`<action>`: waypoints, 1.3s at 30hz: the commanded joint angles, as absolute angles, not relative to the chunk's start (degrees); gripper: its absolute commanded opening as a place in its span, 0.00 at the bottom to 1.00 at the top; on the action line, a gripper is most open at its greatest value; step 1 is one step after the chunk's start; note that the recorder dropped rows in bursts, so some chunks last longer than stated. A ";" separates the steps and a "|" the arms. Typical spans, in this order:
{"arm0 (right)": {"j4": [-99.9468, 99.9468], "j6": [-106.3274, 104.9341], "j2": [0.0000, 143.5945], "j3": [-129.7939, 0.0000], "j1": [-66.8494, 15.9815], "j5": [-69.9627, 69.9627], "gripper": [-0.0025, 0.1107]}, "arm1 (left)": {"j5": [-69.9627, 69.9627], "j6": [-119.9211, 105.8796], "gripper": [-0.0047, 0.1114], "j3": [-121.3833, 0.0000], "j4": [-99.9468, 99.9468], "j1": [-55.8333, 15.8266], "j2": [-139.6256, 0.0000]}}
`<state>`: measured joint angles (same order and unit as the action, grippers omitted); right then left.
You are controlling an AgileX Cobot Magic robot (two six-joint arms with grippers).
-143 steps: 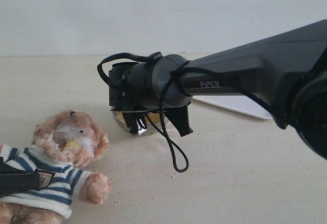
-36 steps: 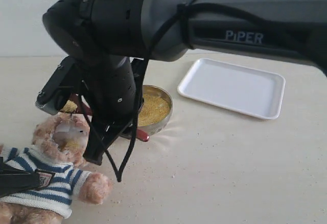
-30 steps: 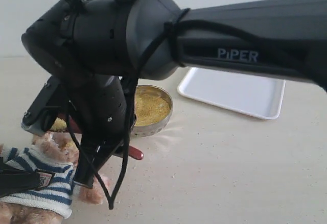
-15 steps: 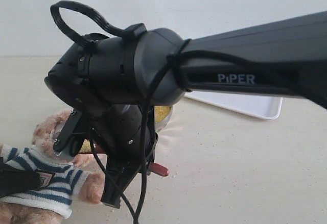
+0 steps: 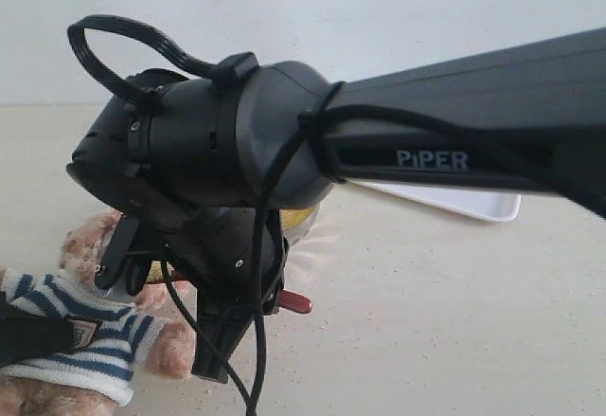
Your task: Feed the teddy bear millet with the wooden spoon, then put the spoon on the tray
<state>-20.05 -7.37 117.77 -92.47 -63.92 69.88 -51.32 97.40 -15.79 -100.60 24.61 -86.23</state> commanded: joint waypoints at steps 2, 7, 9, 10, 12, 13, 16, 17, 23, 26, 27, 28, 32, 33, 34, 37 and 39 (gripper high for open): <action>-21.38 -7.92 117.21 -93.75 -63.97 69.96 0.02 | -52.50 97.20 0.09 -15.68 -99.95 24.78 -85.73; -21.48 -8.86 117.46 -97.06 -63.97 69.96 0.02 | -52.50 97.20 0.09 -15.68 -99.95 24.78 -85.73; -21.48 -9.76 118.01 -98.10 -63.97 69.96 0.02 | -52.50 97.20 0.09 -15.68 -99.95 24.78 -85.73; -21.74 -10.03 118.61 -98.82 -63.97 69.96 0.02 | -52.50 97.20 0.09 -15.68 -99.95 24.78 -85.73; -22.57 -10.03 119.96 -99.81 -63.97 69.96 0.02 | -52.50 97.20 0.09 -15.68 -99.95 24.78 -85.73; -22.57 -10.16 120.80 -100.47 -63.97 69.96 0.02 | -52.50 97.20 0.09 -15.68 -99.95 24.78 -85.73; -22.47 -10.40 123.29 -102.20 -63.97 69.96 0.02 | -52.50 97.20 0.09 -15.68 -99.95 24.78 -85.73; -22.58 -10.40 123.73 -102.50 -63.97 69.96 0.02 | -52.50 97.20 0.09 -15.68 -99.95 24.78 -85.73; -24.21 -10.65 125.88 -104.03 -63.97 69.96 0.02 | -52.50 97.20 0.09 -15.68 -99.95 24.78 -85.73; -25.70 -10.65 126.38 -104.08 -63.97 69.96 0.02 | -52.50 97.20 0.09 -15.68 -99.95 24.78 -85.73; -26.25 -10.65 126.37 -104.08 -63.97 69.96 0.02 | -52.50 97.20 0.09 -15.68 -99.95 24.78 -85.73; -26.79 -10.53 126.49 -104.08 -64.12 69.96 0.02 | -52.50 97.20 0.09 -15.68 -99.95 24.78 -85.73; -32.59 -10.31 126.49 -104.08 -66.28 69.96 0.02 | -52.50 97.20 0.09 -15.68 -99.95 24.78 -85.73; -33.95 -10.20 126.49 -104.08 -66.90 69.96 0.02 | -52.50 97.20 0.09 -15.68 -99.95 24.78 -85.73; -35.53 -10.20 126.49 -104.08 -67.60 69.96 0.02 | -52.50 97.20 0.09 -15.68 -99.95 24.78 -85.73; -39.89 -9.15 126.72 -104.08 -69.46 69.96 0.02 | -52.50 97.20 0.09 -15.68 -99.95 24.78 -85.73; -40.75 -8.93 126.72 -104.08 -70.15 69.96 0.02 | -52.50 97.20 0.09 -15.68 -99.95 24.78 -85.73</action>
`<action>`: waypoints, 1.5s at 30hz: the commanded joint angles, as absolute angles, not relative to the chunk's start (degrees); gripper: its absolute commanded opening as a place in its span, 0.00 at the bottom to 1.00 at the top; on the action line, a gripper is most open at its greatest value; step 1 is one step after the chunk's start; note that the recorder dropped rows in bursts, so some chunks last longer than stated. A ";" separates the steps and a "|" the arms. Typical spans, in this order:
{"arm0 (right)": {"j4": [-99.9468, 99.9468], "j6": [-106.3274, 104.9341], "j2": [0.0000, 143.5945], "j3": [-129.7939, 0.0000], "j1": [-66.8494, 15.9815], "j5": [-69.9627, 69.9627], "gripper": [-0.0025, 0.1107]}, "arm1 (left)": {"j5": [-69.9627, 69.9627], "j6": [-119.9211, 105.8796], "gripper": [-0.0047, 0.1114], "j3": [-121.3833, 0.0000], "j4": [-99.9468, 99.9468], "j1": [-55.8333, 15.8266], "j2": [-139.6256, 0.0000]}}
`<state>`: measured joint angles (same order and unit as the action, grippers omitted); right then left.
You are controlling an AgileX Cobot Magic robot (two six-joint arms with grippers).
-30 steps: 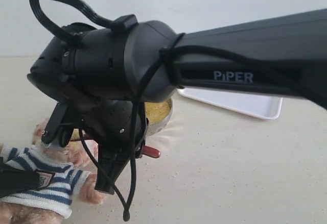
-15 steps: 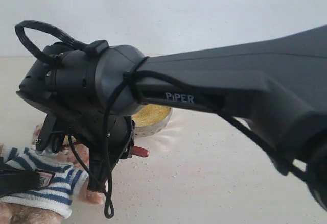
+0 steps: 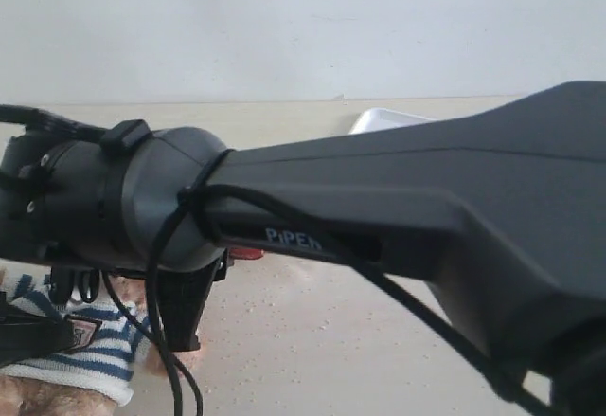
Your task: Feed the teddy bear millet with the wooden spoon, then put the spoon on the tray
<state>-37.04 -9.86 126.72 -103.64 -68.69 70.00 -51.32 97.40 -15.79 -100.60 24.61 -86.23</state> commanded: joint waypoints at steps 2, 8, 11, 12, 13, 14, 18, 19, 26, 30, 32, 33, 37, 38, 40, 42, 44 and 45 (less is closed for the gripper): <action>-40.75 -8.06 126.72 -104.08 -70.36 69.96 0.02 | -52.50 97.20 0.09 -15.68 -99.95 24.78 -85.73; -41.17 -5.38 126.72 -103.94 -70.41 69.96 0.02 | -52.50 97.20 0.09 -15.68 -99.95 24.78 -85.73; -41.29 -3.21 126.72 -103.94 -70.41 69.96 0.02 | -52.50 97.20 0.09 -15.68 -99.95 24.78 -85.73; -41.19 -2.71 126.72 -103.94 -70.41 69.96 0.02 | -52.50 97.20 0.09 -15.68 -99.95 24.78 -85.73; -41.19 -2.45 126.72 -103.94 -70.41 69.96 0.02 | -52.50 97.20 0.09 -15.68 -99.95 24.78 -85.73; -41.19 -2.15 126.72 -103.94 -70.41 69.96 0.02 | -52.50 97.20 0.09 -15.68 -99.95 24.78 -85.73; -41.19 -1.78 126.72 -103.94 -70.41 69.96 0.02 | -52.50 97.20 0.09 -15.68 -99.95 24.78 -85.73; -41.19 -1.52 126.72 -103.94 -70.41 69.96 0.02 | -52.50 97.20 0.09 -15.68 -99.95 24.78 -85.73; -40.88 0.71 126.72 -103.94 -70.41 69.96 0.02 | -52.50 97.20 0.09 -15.68 -99.95 24.78 -85.73; -41.38 1.10 126.72 -103.94 -70.20 69.96 0.02 | -52.50 97.20 0.09 -15.68 -99.95 24.78 -85.73; -41.51 2.61 126.72 -103.94 -69.62 69.96 0.02 | -52.50 97.20 0.09 -15.68 -99.95 24.78 -85.73; -41.17 2.89 126.72 -103.94 -69.63 69.96 0.02 | -52.50 97.20 0.09 -15.68 -99.95 24.78 -85.73; -41.06 2.95 126.72 -103.94 -69.63 69.96 0.02 | -52.50 97.20 0.09 -15.68 -99.95 24.78 -85.73; -41.05 2.95 126.72 -103.94 -69.47 69.96 0.02 | -52.50 97.20 0.09 -15.68 -99.95 24.78 -85.73; -41.14 2.98 126.72 -103.42 -68.58 69.96 0.02 | -52.50 97.20 0.09 -15.68 -99.95 24.78 -85.73; -43.78 2.59 127.35 -101.19 -68.58 69.96 0.02 | -52.50 97.20 0.09 -15.68 -99.95 24.78 -85.73; -45.49 2.48 127.97 -98.60 -68.58 69.96 0.02 | -52.50 97.20 0.09 -15.68 -99.95 24.78 -85.73; -45.98 2.48 127.97 -98.03 -68.58 69.96 0.02 | -52.50 97.20 0.09 -15.68 -99.95 24.78 -85.73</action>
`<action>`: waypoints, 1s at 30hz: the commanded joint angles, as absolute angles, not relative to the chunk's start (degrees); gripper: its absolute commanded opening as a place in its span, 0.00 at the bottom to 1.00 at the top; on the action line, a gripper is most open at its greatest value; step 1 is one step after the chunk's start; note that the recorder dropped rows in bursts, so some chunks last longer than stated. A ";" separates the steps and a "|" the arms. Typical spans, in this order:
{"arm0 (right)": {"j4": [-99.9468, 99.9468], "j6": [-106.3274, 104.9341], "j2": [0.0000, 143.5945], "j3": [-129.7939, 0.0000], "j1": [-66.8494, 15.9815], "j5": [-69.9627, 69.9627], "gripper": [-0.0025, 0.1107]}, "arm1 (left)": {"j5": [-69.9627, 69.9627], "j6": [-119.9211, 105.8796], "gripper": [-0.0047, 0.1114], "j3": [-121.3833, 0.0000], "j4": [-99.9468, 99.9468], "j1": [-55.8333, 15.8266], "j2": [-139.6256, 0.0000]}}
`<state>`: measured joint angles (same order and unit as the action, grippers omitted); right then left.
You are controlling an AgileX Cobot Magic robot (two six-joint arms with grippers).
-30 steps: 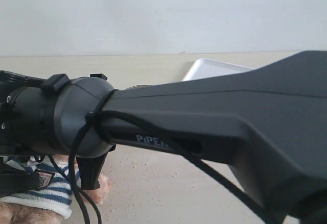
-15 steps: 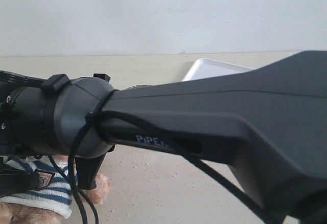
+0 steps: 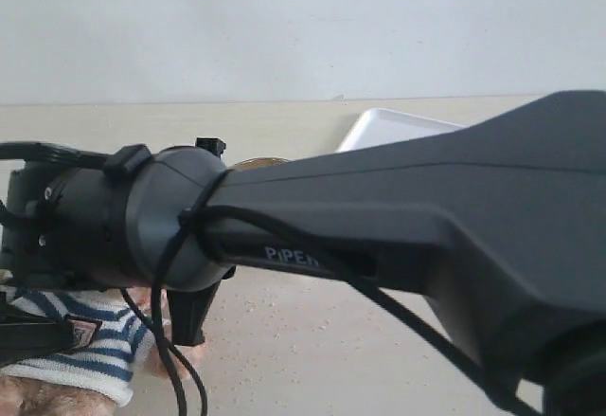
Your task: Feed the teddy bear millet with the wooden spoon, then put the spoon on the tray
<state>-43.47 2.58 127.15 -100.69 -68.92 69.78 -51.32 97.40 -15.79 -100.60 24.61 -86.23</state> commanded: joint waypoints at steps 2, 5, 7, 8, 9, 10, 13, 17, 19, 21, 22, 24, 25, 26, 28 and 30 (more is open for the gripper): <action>-48.54 4.22 128.05 -97.76 -68.58 69.96 0.02 | -52.50 97.20 0.09 -15.68 -99.95 24.78 -85.73; -52.41 5.41 128.05 -97.76 -69.72 69.96 0.02 | -52.50 97.20 0.09 -15.68 -99.95 24.78 -85.73; -53.37 5.41 128.60 -97.76 -70.47 69.96 0.02 | -52.50 97.20 0.09 -15.68 -99.95 24.78 -85.73; -53.53 5.41 128.69 -97.76 -70.68 69.96 0.02 | -52.40 97.20 0.09 -15.68 -99.95 24.78 -85.73; -54.57 5.56 129.36 -97.76 -71.16 69.96 0.02 | -52.40 97.20 0.09 -15.68 -99.95 24.78 -85.73; -55.21 5.68 129.46 -97.76 -71.43 69.96 0.02 | -52.40 97.20 0.09 -15.68 -99.95 24.78 -85.73; -57.53 6.65 129.94 -97.76 -72.69 69.96 0.02 | -52.40 97.20 0.09 -15.68 -99.95 24.78 -85.73; -59.91 7.59 130.47 -97.76 -73.64 69.96 0.02 | -52.40 97.20 0.09 -15.68 -99.95 24.78 -85.73; -60.57 8.06 130.61 -97.76 -73.73 69.96 0.02 | -52.40 97.20 0.09 -15.68 -99.95 24.78 -85.73; -62.11 10.34 130.61 -97.76 -74.17 69.96 0.02 | -52.40 97.20 0.09 -15.68 -99.95 24.78 -85.73; -62.81 11.38 130.61 -97.76 -74.17 69.96 0.02 | -52.40 97.20 0.09 -15.68 -99.95 24.78 -85.73; -64.68 13.02 130.61 -97.50 -74.17 69.96 0.02 | -52.40 97.20 0.09 -15.68 -99.95 24.78 -85.73; -65.64 13.46 130.61 -97.04 -74.28 69.96 0.02 | -52.40 97.20 0.09 -15.68 -99.95 24.78 -85.73; -66.59 13.48 130.48 -96.56 -74.27 69.96 0.02 | -52.40 97.20 0.09 -15.68 -99.95 24.78 -85.73; -68.01 15.03 129.76 -95.04 -74.70 69.96 0.02 | -52.40 97.20 0.09 -15.68 -99.95 24.78 -85.73; -68.13 15.69 129.77 -93.73 -74.79 69.96 0.02 | -52.40 97.20 0.09 -15.68 -99.95 24.78 -85.73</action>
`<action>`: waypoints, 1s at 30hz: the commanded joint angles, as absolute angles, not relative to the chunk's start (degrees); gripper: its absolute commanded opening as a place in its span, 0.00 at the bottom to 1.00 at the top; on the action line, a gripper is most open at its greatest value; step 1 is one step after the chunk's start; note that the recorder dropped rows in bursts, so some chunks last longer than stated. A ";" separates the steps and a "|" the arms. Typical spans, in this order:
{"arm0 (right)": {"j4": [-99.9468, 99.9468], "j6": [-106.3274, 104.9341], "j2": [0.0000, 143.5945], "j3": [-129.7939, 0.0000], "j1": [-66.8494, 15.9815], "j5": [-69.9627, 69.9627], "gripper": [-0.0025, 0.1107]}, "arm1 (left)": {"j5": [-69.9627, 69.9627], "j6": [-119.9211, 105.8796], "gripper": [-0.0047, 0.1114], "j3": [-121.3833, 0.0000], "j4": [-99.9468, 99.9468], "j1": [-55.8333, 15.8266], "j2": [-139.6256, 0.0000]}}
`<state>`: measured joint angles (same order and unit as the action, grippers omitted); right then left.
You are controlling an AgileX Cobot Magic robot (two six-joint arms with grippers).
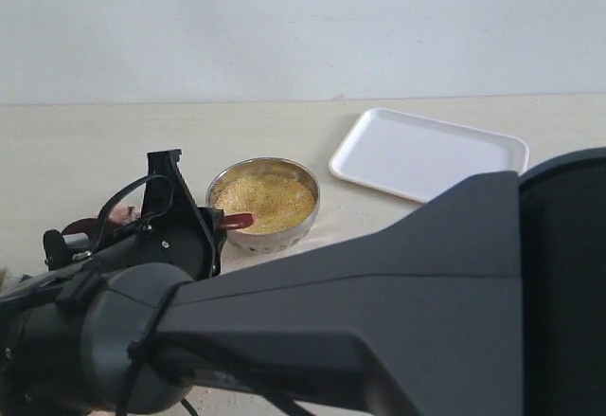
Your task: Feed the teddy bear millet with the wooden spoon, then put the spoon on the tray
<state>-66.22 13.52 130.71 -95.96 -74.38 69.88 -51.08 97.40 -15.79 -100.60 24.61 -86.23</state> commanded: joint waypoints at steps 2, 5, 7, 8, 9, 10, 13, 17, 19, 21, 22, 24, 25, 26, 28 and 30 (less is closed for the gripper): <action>-67.93 15.89 129.34 -92.88 -75.14 69.96 0.02 | -52.40 97.20 0.09 -15.68 -99.95 24.78 -85.73; -69.00 18.55 129.10 -92.51 -75.92 69.96 0.02 | -52.40 97.20 0.09 -15.68 -99.95 24.78 -85.73; -68.19 17.29 129.23 -92.51 -75.36 69.96 0.02 | -52.40 97.20 0.09 -15.68 -99.95 24.78 -85.73; -68.19 17.43 128.85 -92.51 -75.36 69.96 0.02 | -52.40 97.20 0.09 -15.68 -99.95 24.78 -85.73; -68.37 18.56 128.10 -92.51 -75.51 69.96 0.02 | -52.40 97.20 0.09 -15.68 -99.95 24.78 -85.73; -68.74 19.73 127.81 -92.51 -75.60 69.96 0.02 | -52.40 97.20 0.09 -15.68 -99.95 24.78 -85.73; -68.72 19.35 126.54 -92.51 -75.33 69.96 0.02 | -52.40 97.20 0.09 -15.68 -99.95 24.78 -85.73; -69.54 21.00 125.21 -92.51 -75.33 69.96 0.02 | -52.40 97.20 0.09 -15.68 -99.95 24.78 -85.73; -69.21 19.52 125.21 -92.51 -75.03 69.96 0.02 | -52.40 97.20 0.09 -15.68 -99.95 24.78 -85.73; -69.11 19.31 124.83 -92.51 -75.46 69.96 0.02 | -52.40 97.20 0.09 -15.68 -99.95 24.78 -85.73; -69.90 20.49 124.72 -92.51 -75.72 69.96 0.02 | -52.40 97.20 0.09 -15.68 -99.95 24.78 -85.73; -70.07 20.88 125.15 -92.51 -75.24 69.96 0.02 | -52.40 97.20 0.09 -15.68 -99.95 24.78 -85.73; -69.63 19.64 125.16 -92.51 -74.98 69.96 0.02 | -52.40 97.20 0.09 -15.68 -99.95 24.78 -85.73; -68.90 18.24 124.88 -92.51 -74.98 69.96 0.02 | -52.40 97.20 0.09 -15.68 -99.95 24.78 -85.73; -68.62 19.49 124.03 -92.51 -75.22 69.96 0.02 | -52.40 97.20 0.09 -15.68 -99.95 24.78 -85.73; -68.69 20.28 123.80 -92.51 -75.22 69.96 0.02 | -52.40 97.20 0.09 -15.68 -99.95 24.78 -85.73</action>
<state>-68.48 19.46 125.17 -92.56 -75.29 69.55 -51.19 97.40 -15.79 -100.60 24.61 -86.23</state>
